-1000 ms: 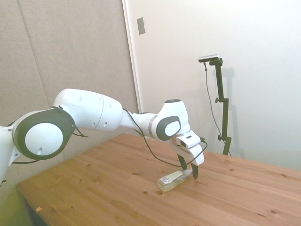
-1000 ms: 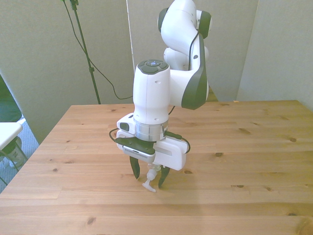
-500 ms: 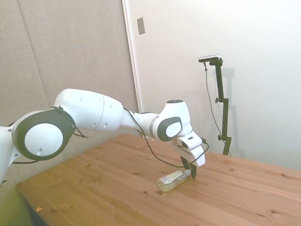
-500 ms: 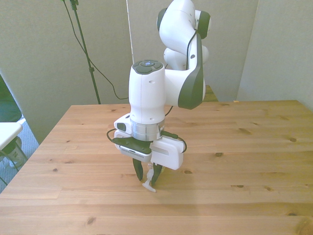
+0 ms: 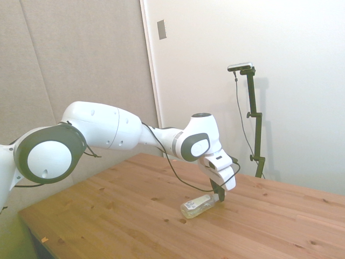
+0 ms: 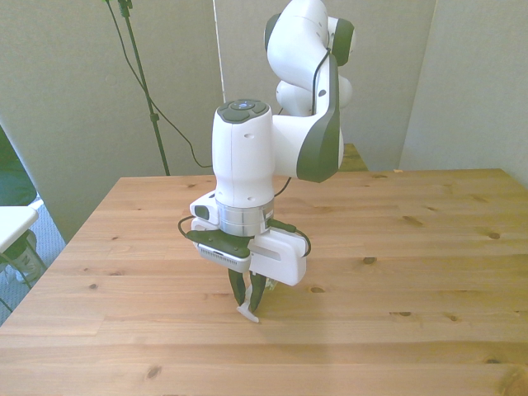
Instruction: Stand the sanitizer
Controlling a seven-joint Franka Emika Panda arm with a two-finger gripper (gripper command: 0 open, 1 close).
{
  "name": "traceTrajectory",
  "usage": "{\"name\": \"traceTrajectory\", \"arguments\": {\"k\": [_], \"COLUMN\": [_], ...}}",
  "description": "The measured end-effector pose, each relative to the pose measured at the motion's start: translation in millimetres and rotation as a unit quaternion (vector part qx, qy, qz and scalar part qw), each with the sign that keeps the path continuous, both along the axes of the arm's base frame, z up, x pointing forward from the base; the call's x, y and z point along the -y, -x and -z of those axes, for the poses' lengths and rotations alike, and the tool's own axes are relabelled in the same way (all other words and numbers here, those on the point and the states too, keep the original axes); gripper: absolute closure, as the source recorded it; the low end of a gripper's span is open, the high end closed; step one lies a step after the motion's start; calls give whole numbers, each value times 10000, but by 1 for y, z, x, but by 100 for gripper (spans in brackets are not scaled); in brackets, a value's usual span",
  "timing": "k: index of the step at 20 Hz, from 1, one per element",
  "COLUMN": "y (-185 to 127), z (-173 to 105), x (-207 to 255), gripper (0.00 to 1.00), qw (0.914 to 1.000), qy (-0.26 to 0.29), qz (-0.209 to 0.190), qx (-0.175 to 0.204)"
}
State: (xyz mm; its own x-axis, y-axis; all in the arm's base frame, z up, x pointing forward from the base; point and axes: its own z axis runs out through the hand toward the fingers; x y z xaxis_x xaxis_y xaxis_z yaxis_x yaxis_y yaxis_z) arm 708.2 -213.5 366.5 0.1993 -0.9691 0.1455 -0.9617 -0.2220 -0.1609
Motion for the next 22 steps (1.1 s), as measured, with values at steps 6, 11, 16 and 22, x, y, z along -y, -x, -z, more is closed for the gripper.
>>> {"name": "traceTrajectory", "arguments": {"k": [6,11,16,22], "y": [14,56,87,86], "z": [-66,-100,-119,-100], "x": [-45,-99,-133,-158], "gripper": [100,100,100,100], "qw": [9907,9752,9561,9263], "qy": [867,1408,1852,2444], "qz": [175,272,506,871], "qx": [1031,1688,2214,2733]}}
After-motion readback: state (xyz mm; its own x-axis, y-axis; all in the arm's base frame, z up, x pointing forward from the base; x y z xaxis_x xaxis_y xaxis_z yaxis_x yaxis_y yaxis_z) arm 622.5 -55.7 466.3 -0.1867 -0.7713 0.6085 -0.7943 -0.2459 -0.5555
